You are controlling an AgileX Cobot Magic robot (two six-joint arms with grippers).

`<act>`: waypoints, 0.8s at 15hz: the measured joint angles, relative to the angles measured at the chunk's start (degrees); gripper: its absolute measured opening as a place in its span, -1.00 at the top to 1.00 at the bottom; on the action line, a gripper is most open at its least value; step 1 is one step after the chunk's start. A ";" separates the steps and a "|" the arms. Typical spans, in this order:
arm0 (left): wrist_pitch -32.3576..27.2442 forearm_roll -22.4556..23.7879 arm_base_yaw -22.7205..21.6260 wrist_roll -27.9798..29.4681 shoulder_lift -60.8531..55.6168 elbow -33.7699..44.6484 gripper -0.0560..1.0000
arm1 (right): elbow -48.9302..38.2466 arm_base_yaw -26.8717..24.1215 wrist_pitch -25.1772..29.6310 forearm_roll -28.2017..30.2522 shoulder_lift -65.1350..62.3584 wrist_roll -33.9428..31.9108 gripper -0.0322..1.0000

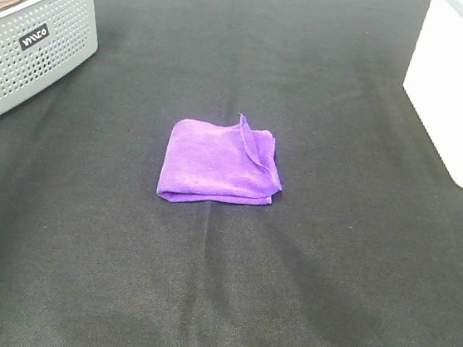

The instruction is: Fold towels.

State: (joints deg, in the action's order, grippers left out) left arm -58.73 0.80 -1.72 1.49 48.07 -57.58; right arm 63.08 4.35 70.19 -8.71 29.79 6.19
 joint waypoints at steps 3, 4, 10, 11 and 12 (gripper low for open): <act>-1.95 0.00 0.00 0.00 -15.24 9.17 -0.54 | -9.28 0.00 0.00 0.63 -10.37 0.29 -0.51; -3.44 0.00 0.00 0.00 -20.63 11.40 -0.54 | -12.09 0.00 0.06 1.09 -13.46 0.69 -0.51; -9.45 -0.29 0.00 -1.49 -45.55 17.53 -0.54 | -24.35 0.00 0.11 3.50 -29.51 2.98 -0.51; -9.91 -0.40 0.00 -1.49 -46.93 17.65 -0.54 | -24.98 0.00 0.11 3.78 -29.91 2.98 -0.51; -10.83 -1.20 0.00 -1.49 -48.41 17.70 -0.54 | -26.81 0.00 0.11 4.13 -30.08 2.98 -0.51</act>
State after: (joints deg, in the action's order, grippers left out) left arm -69.56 -0.40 -1.72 0.00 -0.34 -39.88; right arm 36.27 4.35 70.30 -4.58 -0.29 9.17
